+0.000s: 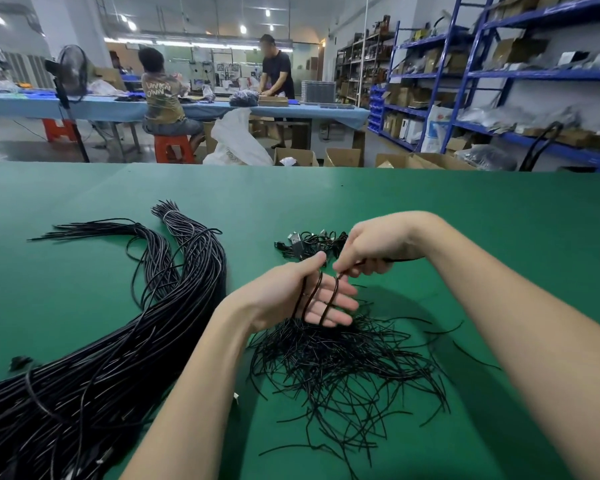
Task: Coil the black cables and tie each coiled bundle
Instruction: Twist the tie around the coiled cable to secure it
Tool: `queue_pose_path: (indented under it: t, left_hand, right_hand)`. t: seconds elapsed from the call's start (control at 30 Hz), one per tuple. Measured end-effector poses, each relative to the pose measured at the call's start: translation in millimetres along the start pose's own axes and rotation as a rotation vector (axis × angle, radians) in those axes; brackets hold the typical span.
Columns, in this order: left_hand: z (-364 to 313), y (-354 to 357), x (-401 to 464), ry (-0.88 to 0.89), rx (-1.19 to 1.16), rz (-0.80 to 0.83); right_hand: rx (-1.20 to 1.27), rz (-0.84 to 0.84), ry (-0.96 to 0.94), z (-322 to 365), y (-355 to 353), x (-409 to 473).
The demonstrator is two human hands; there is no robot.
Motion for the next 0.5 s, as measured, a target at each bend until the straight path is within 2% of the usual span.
queue_pose_path:
  t: [0.17,0.33,0.5]
  left_hand:
    - [-7,-14,4,0.088,-0.107,-0.156]
    - [-16,-20,1,0.204,-0.244,-0.188]
    - [-20,-25,-2,0.259,-0.324,-0.221]
  right_hand:
    - [0.141,-0.271,-0.022,14,-12,-9]
    - [0.548,-0.526,-0.098,3,8,-23]
    - [0.779,-0.611,-0.146,-14,42,-28]
Point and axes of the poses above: each hand's wrist, its own x-axis towards the middle knuckle, its own y-axis out of the palm, z = x × y, the point moved 7 cm from there along x, towards the middle knuckle, and after that the axes turned 8 degrees about -x, right-handed, at the moved point
